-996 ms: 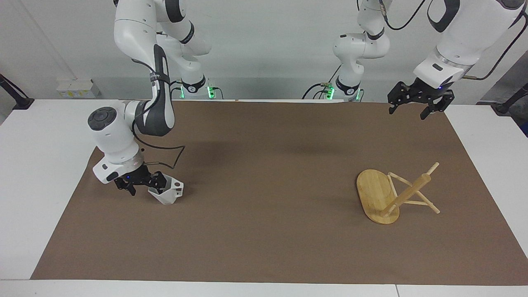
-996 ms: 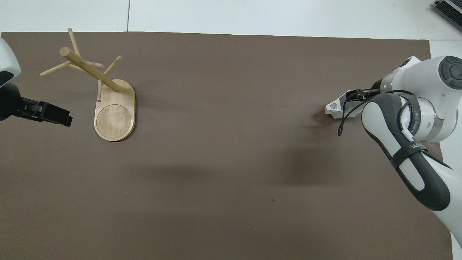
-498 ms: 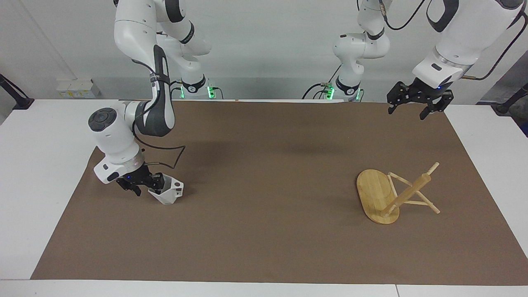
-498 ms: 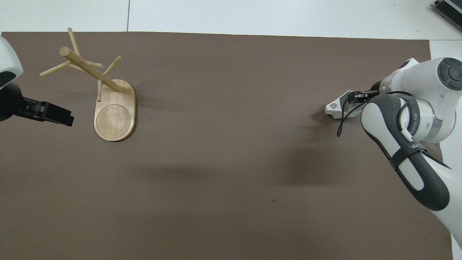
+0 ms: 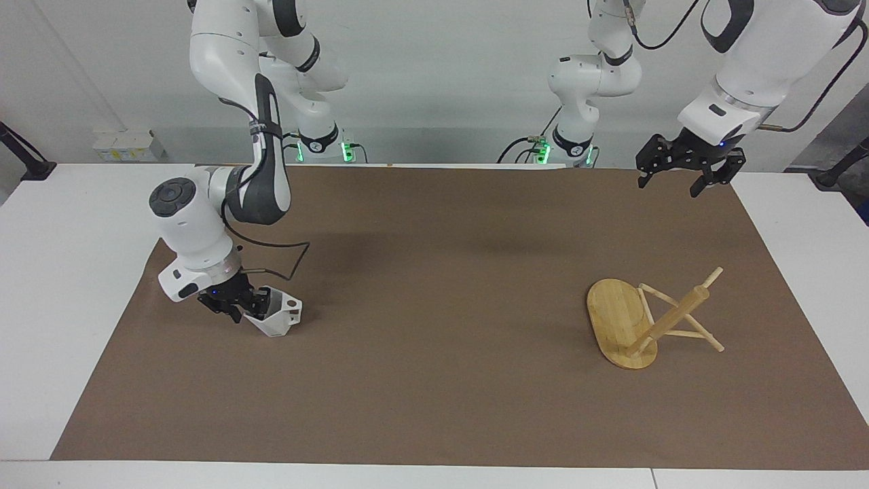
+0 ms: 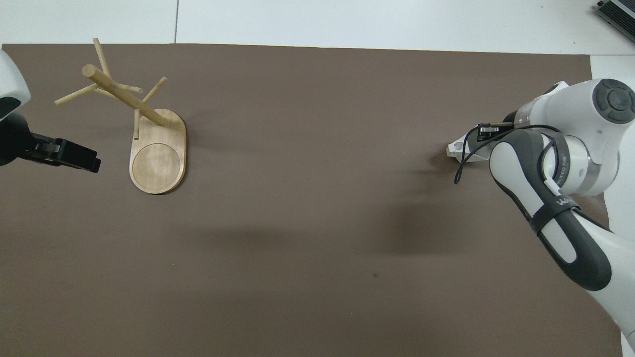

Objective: Hang cup on rack
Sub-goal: 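Grasp the white cup with the right gripper and lift it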

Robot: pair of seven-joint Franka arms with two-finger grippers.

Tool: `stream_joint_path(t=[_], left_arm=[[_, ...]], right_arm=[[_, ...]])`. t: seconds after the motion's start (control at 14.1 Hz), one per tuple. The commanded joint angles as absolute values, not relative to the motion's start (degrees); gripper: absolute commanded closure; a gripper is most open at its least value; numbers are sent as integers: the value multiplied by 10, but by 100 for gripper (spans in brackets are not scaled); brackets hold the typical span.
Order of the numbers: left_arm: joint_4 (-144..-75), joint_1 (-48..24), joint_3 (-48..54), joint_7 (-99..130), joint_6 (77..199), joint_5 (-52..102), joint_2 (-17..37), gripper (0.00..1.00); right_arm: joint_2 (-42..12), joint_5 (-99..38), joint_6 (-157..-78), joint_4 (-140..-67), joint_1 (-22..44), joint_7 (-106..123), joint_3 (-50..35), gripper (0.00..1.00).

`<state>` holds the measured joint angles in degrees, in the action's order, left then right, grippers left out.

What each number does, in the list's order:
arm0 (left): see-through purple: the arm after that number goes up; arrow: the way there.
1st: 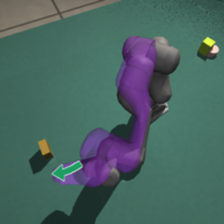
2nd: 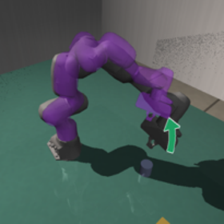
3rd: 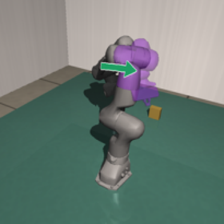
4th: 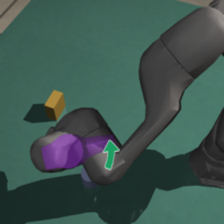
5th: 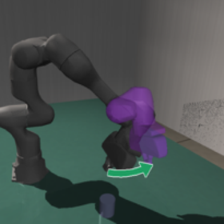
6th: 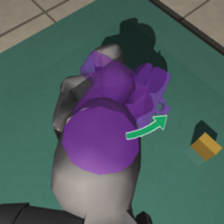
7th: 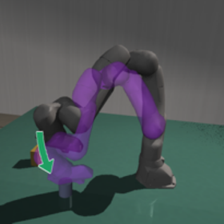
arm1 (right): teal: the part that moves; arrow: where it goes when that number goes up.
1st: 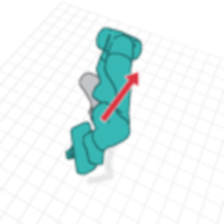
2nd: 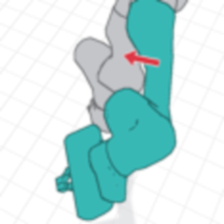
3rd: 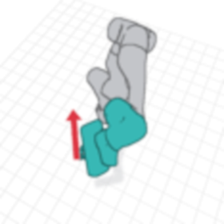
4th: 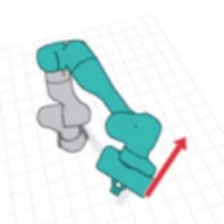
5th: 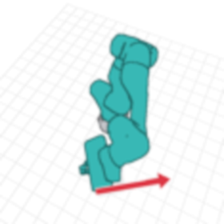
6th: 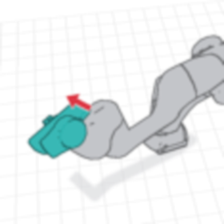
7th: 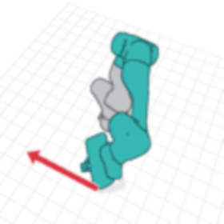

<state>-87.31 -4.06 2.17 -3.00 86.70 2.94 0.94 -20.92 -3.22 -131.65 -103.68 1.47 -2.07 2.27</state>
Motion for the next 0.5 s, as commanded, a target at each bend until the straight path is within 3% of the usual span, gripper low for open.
stream_joint_path(t=[0.0,0.21,0.43], left_arm=[[-883,-35,25,-19,875,19,2,0],[-882,-28,25,-14,882,19,3,0],[-877,-26,25,-7,887,26,6,0]], right_arm=[[-200,-40,-1316,-1039,12,-26,20,100],[-193,-40,-1308,-1024,12,-25,13,100],[-192,-40,-1251,-961,11,-18,-7,100]])
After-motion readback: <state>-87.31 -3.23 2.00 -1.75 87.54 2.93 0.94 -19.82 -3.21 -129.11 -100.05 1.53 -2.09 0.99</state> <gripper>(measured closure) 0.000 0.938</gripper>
